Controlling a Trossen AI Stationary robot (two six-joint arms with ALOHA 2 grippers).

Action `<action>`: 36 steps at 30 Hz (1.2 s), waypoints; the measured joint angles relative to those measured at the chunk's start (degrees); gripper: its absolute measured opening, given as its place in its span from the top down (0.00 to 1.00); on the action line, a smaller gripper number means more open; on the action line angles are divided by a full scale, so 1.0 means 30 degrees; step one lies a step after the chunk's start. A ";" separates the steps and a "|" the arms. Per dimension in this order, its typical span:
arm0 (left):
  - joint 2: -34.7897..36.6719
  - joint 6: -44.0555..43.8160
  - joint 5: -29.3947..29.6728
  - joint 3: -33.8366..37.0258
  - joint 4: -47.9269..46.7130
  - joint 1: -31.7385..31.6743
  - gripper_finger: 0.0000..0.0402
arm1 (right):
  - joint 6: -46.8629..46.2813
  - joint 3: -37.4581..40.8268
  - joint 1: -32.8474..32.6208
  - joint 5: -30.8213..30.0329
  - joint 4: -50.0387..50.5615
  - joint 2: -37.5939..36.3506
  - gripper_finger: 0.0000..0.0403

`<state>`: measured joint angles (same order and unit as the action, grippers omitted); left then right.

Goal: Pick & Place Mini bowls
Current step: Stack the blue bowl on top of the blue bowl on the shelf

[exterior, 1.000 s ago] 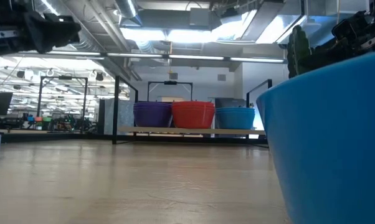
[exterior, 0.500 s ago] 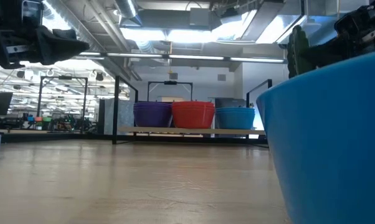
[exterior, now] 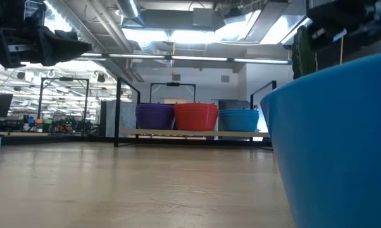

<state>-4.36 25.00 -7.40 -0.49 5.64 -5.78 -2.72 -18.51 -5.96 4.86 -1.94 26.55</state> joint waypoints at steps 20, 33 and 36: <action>-0.0007 -0.0550 0.0153 0.0000 -0.0015 0.0000 0.99 | 0.3055 -1.7427 -0.6851 -0.2122 1.1271 1.9230 0.85; -0.0007 -0.0623 0.0167 0.0000 -0.0112 0.0000 0.98 | 0.3918 -1.8103 -0.7883 0.1247 0.8460 2.4211 0.42; -0.0007 -0.0645 0.0161 0.0000 -0.0112 0.0000 0.99 | 0.3635 -1.8118 -0.7848 0.1295 0.8309 2.4682 0.34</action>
<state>-4.38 23.07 -6.91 -0.49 5.30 -5.78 8.18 -72.86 -29.50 8.75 22.99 100.60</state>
